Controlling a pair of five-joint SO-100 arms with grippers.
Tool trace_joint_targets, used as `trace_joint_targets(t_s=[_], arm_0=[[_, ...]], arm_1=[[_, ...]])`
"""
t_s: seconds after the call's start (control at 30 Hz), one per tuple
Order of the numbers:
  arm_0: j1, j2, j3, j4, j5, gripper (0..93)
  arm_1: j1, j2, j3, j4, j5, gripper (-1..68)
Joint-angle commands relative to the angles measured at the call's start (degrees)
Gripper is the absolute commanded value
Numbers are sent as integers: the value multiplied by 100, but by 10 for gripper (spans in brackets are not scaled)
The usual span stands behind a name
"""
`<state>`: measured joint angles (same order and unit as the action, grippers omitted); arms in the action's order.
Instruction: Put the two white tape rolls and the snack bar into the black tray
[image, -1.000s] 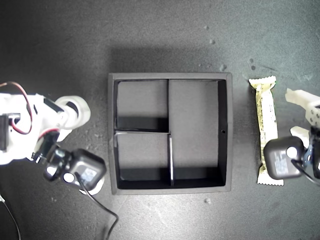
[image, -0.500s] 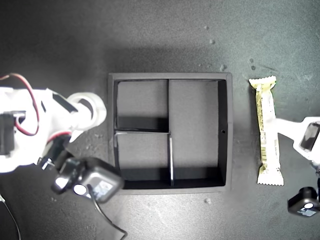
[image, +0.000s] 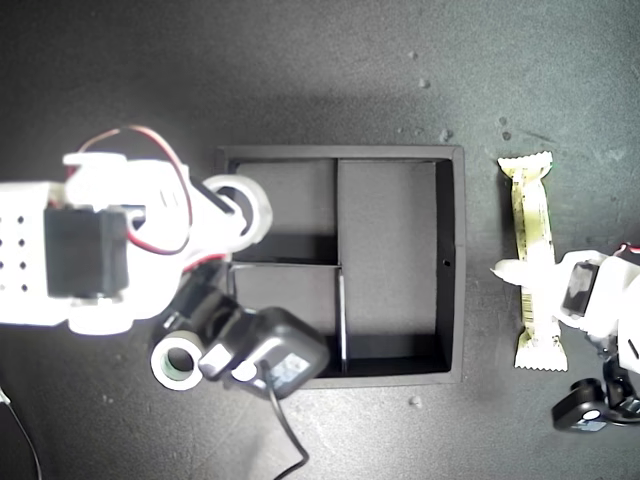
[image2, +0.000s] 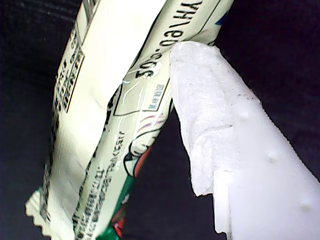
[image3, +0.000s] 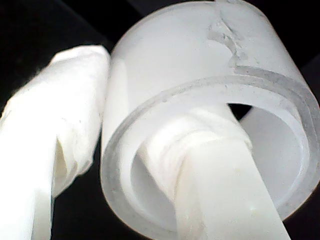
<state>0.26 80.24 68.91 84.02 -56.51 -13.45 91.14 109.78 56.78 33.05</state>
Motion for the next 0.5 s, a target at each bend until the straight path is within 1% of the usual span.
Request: trace_joint_targets(t_s=[0.0,0.13,0.27,0.33,0.37,0.47], arm_0=[[-97,-105,-606,149,70,0],[-132,-387,-967,404,88,0],[-132,-747,-1441,677,105,0],[-123,-940,-1714,809,123,0],[-114,-1046,-1863,888,123,0],[-88,-1415,-2461,1230,132,0]], arm_1=[[9,-220,18,-325,-70,245],[79,-589,97,-563,-53,229],[105,-615,176,-633,-26,113],[105,-615,70,-448,-35,70],[105,-615,-18,-299,-53,59],[53,-606,-519,422,-185,24]])
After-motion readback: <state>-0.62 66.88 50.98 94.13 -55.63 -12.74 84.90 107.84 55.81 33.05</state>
